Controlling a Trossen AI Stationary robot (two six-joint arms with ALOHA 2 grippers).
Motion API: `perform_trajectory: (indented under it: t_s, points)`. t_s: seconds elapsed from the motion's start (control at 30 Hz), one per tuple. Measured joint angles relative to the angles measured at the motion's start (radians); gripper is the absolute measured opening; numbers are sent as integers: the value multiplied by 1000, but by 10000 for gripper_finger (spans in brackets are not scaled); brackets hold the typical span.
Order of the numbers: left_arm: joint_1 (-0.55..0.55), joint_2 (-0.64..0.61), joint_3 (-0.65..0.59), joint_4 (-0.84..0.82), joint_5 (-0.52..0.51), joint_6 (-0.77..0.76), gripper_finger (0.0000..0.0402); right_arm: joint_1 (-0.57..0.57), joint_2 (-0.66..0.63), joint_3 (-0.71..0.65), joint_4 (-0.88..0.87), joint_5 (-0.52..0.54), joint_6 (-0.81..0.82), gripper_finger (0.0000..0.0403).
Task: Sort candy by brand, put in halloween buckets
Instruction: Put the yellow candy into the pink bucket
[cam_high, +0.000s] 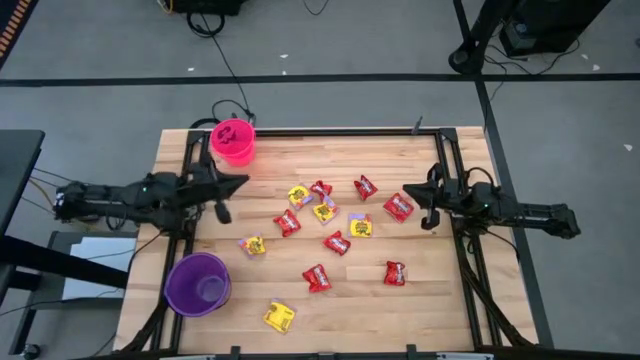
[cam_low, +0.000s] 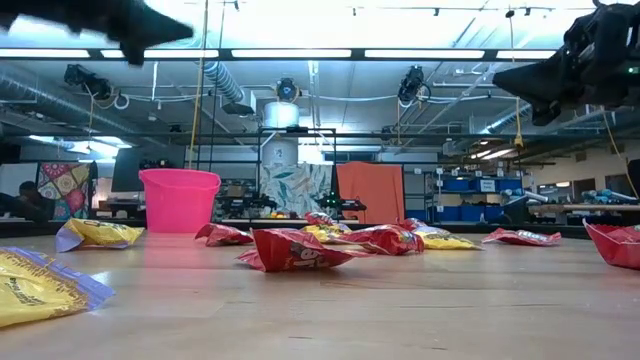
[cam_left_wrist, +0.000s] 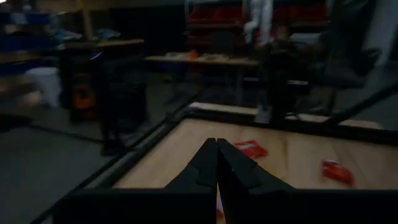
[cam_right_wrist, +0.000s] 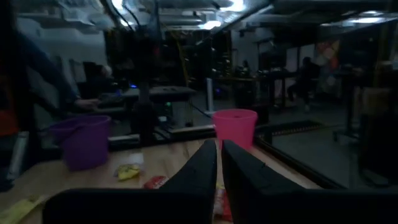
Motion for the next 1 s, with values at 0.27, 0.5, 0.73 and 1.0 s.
perform_trajectory:
  t_s: [0.27,0.5,0.73,1.0]
  points:
    - [0,468,401,-406,-77,-224,7,0,0,0,17,0,1,9]
    - [2,734,558,-690,-134,-587,7,0,0,0,20,-7,11,27]
    - [2,859,562,-904,-28,-1034,7,0,0,0,42,-31,11,24]
    - [1,978,563,-953,218,-1246,7,0,0,0,42,-60,11,15]
